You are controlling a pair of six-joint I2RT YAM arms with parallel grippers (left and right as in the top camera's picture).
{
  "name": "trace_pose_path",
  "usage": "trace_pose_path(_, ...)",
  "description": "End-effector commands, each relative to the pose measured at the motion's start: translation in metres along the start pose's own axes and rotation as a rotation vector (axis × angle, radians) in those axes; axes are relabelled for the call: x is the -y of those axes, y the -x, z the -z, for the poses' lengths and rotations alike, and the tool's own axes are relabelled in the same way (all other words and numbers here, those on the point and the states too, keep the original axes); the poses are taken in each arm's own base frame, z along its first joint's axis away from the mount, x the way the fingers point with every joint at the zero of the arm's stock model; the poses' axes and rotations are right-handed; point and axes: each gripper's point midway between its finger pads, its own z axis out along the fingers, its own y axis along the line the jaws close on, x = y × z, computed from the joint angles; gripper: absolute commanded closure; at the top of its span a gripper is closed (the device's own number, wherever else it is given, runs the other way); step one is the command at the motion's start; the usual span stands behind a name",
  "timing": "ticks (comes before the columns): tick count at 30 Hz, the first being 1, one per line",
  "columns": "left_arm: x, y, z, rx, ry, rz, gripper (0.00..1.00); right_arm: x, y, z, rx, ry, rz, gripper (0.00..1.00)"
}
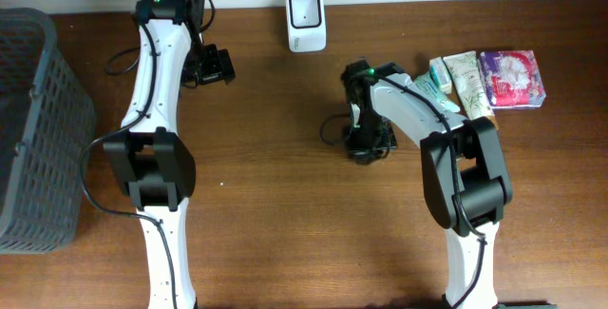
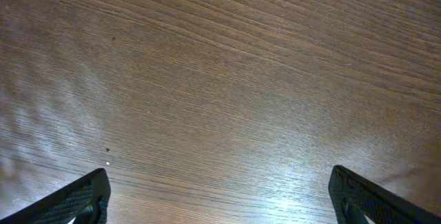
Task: Scan the item barcode
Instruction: 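Reach the right gripper to the orange Kleenex packet and grasp it, then lift the orange packet up to the scanner with the right gripper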
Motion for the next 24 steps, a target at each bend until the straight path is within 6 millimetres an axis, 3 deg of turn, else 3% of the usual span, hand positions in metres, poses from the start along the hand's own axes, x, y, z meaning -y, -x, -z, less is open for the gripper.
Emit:
trace_pose_path(1, -0.003, 0.003, 0.012, 0.031, 0.001, 0.000, 0.01, 0.052, 0.021, 0.023, 0.097, -0.230, -0.099, 0.95)
trace_pose_path(3, -0.003, 0.003, 0.012, 0.031, 0.001, 0.000, 0.01, 0.063, 0.054, 0.061, 0.222, -0.194, -0.152, 0.85)
trace_pose_path(4, -0.003, 0.003, 0.012, 0.031, 0.001, 0.000, 0.01, 0.057, 0.080, 0.082, 0.324, -0.106, -0.171, 0.69)
trace_pose_path(5, -0.003, 0.003, 0.012, 0.031, 0.001, 0.000, 0.01, 0.051, 0.089, 0.090, 0.355, -0.040, -0.174, 0.61)
trace_pose_path(6, -0.003, 0.003, 0.012, 0.031, 0.001, 0.000, 0.01, 0.048, 0.086, 0.088, 0.334, -0.009, -0.174, 0.61)
trace_pose_path(7, -0.003, 0.003, 0.012, 0.031, 0.001, 0.000, 0.01, 0.048, 0.068, 0.081, 0.255, -0.002, -0.178, 0.57)
trace_pose_path(10, -0.003, 0.003, 0.012, 0.031, 0.001, 0.000, 0.01, 0.056, 0.013, 0.067, 0.027, -0.053, -0.186, 0.87)
trace_pose_path(11, -0.003, 0.003, 0.012, 0.031, 0.001, 0.000, 0.01, 0.059, 0.004, 0.058, -0.009, -0.068, -0.188, 0.95)
trace_pose_path(13, -0.003, 0.003, 0.012, 0.031, 0.001, 0.000, 0.01, 0.061, 0.003, 0.038, -0.017, -0.077, -0.188, 0.96)
trace_pose_path(16, -0.003, 0.003, 0.012, 0.031, 0.001, 0.000, 0.01, 0.059, 0.033, 0.024, 0.103, -0.051, -0.185, 0.96)
trace_pose_path(19, -0.003, 0.003, 0.012, 0.031, 0.001, 0.000, 0.01, 0.054, 0.072, 0.027, 0.254, -0.019, -0.168, 0.96)
trace_pose_path(20, -0.002, 0.003, 0.012, 0.031, 0.001, -0.002, 0.01, 0.048, 0.086, 0.031, 0.312, 0.012, -0.162, 0.96)
trace_pose_path(21, -0.002, 0.003, 0.012, 0.031, 0.001, -0.002, 0.01, 0.026, 0.099, 0.036, 0.355, 0.134, -0.114, 0.94)
trace_pose_path(22, -0.002, 0.003, 0.012, 0.031, 0.001, -0.002, 0.01, 0.012, 0.104, 0.041, 0.372, 0.210, -0.072, 0.86)
trace_pose_path(23, -0.002, 0.003, 0.012, 0.031, 0.001, -0.002, 0.01, 0.011, 0.104, 0.045, 0.376, 0.216, -0.070, 0.83)
trace_pose_path(24, -0.002, 0.003, 0.012, 0.031, 0.001, -0.002, 0.01, 0.014, 0.103, 0.050, 0.369, 0.215, -0.078, 0.75)
